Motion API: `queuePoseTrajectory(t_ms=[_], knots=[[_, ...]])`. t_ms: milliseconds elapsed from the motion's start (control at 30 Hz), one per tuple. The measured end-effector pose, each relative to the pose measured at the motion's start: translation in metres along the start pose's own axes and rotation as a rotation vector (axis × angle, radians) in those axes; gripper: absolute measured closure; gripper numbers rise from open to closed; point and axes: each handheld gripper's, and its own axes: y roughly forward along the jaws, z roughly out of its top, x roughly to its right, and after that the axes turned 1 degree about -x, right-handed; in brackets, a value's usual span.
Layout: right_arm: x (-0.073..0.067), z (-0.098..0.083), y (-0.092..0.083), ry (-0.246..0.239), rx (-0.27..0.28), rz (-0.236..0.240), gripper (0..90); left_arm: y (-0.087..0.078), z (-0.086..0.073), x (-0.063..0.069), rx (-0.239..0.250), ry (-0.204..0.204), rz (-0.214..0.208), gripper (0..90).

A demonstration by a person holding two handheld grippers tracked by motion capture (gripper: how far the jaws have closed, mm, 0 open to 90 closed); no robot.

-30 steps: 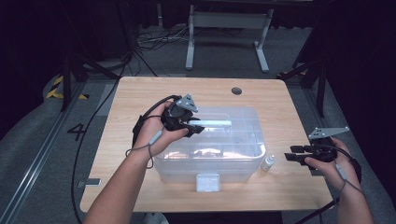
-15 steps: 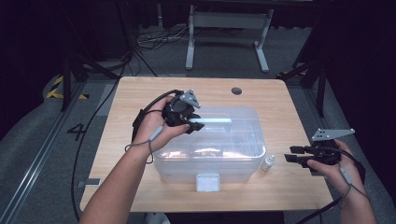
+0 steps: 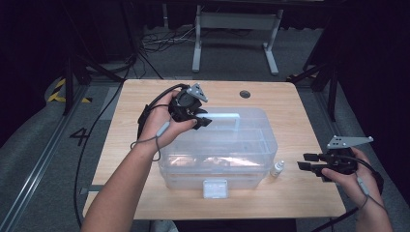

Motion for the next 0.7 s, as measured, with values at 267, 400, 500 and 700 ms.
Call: queuePoseTrajectory(t_ms=[267,400,500,700], knots=[[-0.008,0.002,-0.006,-0.013,0.031,0.017,54.3,0.0,0.006,-0.01,0.012,-0.022,0.005,65.5],[-0.014,0.004,-0.009,-0.029,0.04,0.01,55.8,0.001,0.011,-0.015,-0.006,-0.029,0.03,65.3],[-0.017,0.006,-0.01,-0.044,0.048,0.014,57.8,0.001,0.016,-0.018,-0.022,-0.025,0.05,65.2],[-0.027,0.011,-0.01,-0.065,0.068,0.037,64.9,0.003,0.019,-0.026,-0.019,-0.046,0.044,65.1]])
